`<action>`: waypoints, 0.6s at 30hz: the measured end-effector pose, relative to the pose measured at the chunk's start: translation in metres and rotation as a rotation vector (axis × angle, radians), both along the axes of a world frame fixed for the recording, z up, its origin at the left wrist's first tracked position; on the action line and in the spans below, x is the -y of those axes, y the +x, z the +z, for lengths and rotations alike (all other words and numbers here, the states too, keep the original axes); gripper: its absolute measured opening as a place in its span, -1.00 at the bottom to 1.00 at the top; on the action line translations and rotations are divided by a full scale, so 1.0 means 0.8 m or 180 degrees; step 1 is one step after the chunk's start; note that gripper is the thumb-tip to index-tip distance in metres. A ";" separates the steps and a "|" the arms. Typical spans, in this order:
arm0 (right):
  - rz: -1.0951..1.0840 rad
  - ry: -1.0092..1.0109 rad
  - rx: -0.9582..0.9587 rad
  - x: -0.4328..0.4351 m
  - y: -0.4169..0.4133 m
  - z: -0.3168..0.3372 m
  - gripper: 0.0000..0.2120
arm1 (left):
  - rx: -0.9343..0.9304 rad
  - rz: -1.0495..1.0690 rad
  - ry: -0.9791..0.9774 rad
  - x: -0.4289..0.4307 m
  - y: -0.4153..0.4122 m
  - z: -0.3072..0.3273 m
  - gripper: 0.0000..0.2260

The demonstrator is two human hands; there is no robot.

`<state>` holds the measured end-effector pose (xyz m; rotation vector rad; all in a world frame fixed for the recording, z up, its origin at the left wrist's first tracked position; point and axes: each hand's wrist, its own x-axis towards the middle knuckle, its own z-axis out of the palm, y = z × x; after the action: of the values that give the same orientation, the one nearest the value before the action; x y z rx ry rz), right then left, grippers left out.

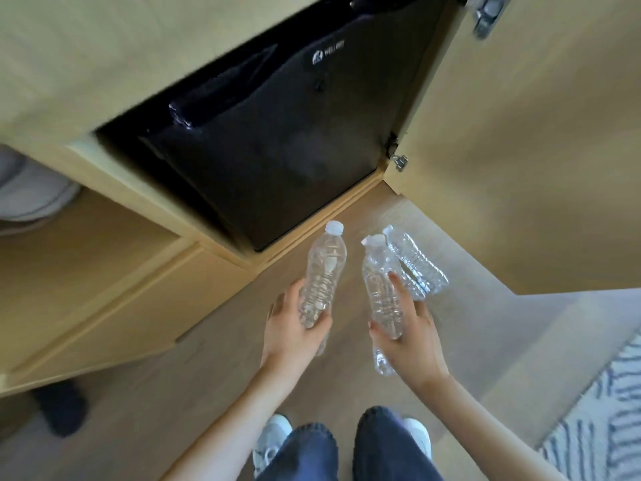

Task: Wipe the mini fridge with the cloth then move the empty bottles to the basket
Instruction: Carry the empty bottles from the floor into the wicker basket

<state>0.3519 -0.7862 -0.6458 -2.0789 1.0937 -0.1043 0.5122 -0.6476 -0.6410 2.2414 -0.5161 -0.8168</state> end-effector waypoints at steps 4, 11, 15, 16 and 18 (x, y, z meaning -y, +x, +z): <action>-0.0234 0.0258 0.0051 -0.013 -0.007 0.157 -0.10 | -0.0100 0.0093 -0.0106 -0.011 -0.008 0.162 -0.47; -0.0452 0.0210 0.0208 -0.045 -0.024 0.451 -0.13 | -0.0132 -0.0065 -0.0383 -0.040 -0.035 0.460 -0.49; -0.0538 0.0142 0.0309 -0.070 -0.032 0.602 -0.16 | 0.0011 -0.0188 -0.0665 -0.061 -0.051 0.618 -0.48; -0.0599 0.0132 0.0323 -0.074 -0.032 0.629 -0.19 | 0.0030 -0.0185 -0.0756 -0.064 -0.052 0.647 -0.49; -0.0719 0.0063 0.0396 -0.086 -0.035 0.671 -0.23 | 0.0115 -0.0177 -0.0920 -0.072 -0.057 0.696 -0.50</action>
<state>0.3237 -0.7176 -0.1087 -1.8982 1.2433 -0.3279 0.4668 -0.5896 -0.0840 1.9862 -0.6715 -0.6827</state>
